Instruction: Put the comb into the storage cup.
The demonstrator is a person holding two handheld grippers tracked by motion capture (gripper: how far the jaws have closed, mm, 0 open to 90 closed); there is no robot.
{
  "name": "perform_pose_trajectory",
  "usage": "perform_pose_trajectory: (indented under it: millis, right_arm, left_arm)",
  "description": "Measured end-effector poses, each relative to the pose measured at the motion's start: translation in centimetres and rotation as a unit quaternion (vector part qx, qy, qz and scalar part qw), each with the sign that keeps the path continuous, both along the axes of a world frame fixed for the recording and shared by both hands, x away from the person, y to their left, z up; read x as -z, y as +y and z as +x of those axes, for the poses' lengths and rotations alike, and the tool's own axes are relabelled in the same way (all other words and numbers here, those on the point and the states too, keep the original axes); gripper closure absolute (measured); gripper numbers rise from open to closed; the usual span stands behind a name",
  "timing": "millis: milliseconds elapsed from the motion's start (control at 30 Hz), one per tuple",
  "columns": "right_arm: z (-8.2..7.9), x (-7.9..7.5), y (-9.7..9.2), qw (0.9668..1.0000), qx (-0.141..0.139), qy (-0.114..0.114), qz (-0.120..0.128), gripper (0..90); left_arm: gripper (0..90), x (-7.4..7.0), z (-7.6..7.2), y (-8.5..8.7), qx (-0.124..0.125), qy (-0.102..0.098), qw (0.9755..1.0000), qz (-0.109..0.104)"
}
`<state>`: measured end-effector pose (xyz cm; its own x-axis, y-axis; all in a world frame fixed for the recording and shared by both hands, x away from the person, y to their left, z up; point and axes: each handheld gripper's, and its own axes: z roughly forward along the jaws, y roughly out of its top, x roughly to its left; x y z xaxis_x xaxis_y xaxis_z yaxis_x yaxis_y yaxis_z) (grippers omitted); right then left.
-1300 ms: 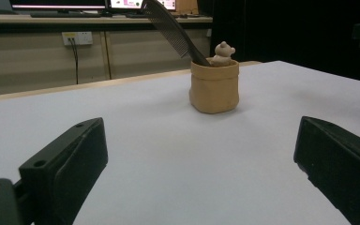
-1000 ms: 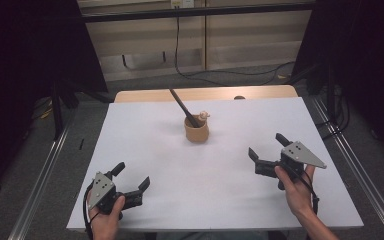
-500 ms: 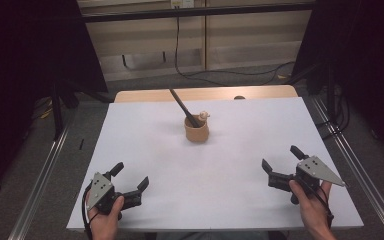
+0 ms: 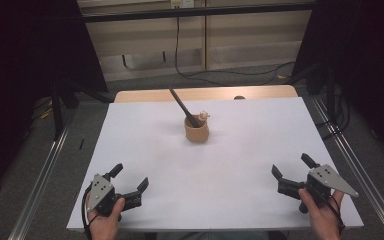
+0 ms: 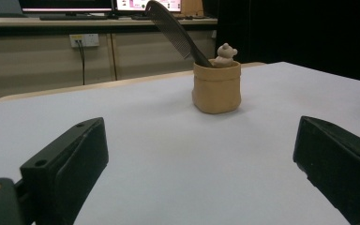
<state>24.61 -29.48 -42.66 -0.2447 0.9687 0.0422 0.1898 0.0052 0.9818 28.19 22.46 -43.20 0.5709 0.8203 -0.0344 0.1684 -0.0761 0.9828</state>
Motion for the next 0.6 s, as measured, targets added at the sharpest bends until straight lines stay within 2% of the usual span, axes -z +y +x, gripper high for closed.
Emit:
perform_pose_trajectory:
  millis: [200,300,400,433,500,600]
  right_arm:
    - [-0.9,0.8,-0.7,0.9999,0.007,0.009,-0.005,0.0]
    - [-0.9,1.3,-0.7,0.9996,0.014,0.011,-0.021,0.0]
    - [-0.8,1.7,-0.6,0.9995,0.015,0.017,-0.022,0.0]
    - [-0.5,1.8,-0.5,0.9995,0.014,0.020,-0.021,0.0]
    - [-0.4,1.9,-0.3,0.9995,0.014,0.020,-0.019,0.0]
    - [-0.1,1.5,0.3,0.9996,0.009,0.008,-0.025,0.0]
  left_arm:
    - [3.5,0.0,0.1,0.0,-0.001,-0.002,1.0000,-0.001]
    - [3.5,0.0,0.0,0.0,0.004,-0.003,1.0000,0.003]
    - [3.5,0.1,0.1,-0.1,0.004,-0.002,1.0000,-0.004]
    - [3.5,0.1,0.2,-0.1,0.012,-0.001,0.9998,-0.013]
    - [3.5,0.0,0.2,-0.1,0.015,-0.001,0.9998,-0.014]
    - [3.4,0.0,0.2,-0.1,0.014,-0.001,0.9999,-0.008]
